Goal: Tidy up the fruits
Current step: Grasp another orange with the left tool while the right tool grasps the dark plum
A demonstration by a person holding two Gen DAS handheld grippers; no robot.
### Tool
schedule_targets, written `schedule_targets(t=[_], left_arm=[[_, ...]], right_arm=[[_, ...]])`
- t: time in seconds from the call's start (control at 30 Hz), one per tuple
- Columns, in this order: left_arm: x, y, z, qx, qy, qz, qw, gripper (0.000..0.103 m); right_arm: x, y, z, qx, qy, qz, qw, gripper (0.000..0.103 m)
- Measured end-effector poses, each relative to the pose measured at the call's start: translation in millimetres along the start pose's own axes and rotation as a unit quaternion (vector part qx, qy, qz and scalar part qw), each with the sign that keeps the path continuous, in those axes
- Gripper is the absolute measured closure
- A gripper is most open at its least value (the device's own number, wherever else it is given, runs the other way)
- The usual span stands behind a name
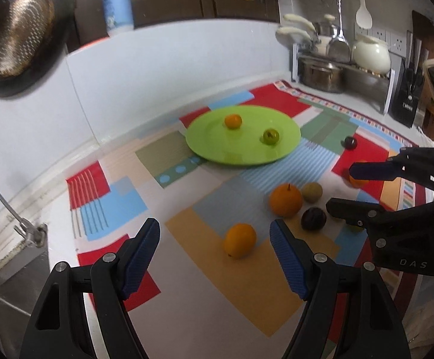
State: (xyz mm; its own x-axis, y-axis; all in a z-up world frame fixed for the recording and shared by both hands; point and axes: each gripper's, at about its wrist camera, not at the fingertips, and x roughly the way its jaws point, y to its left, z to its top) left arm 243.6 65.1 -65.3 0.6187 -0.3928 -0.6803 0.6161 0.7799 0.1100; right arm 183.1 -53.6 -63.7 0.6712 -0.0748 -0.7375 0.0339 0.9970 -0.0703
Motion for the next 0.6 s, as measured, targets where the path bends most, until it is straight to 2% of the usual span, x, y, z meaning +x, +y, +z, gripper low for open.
schedule_targets(t=[0.27,0.6], left_arm=[[26.0,-4.4,-9.0,0.008,0.037,-0.019,0.9991,0.034],[49.8,-9.5,-13.1,0.003,0.065,-0.044,0.9969,0.047]], right_arm=[[27.1,2.9,-3.8,-0.019,0.042,0.015,0.999,0.052],[50.4,6.9,-7.9,-0.045,0.076,0.029,0.996,0.063]])
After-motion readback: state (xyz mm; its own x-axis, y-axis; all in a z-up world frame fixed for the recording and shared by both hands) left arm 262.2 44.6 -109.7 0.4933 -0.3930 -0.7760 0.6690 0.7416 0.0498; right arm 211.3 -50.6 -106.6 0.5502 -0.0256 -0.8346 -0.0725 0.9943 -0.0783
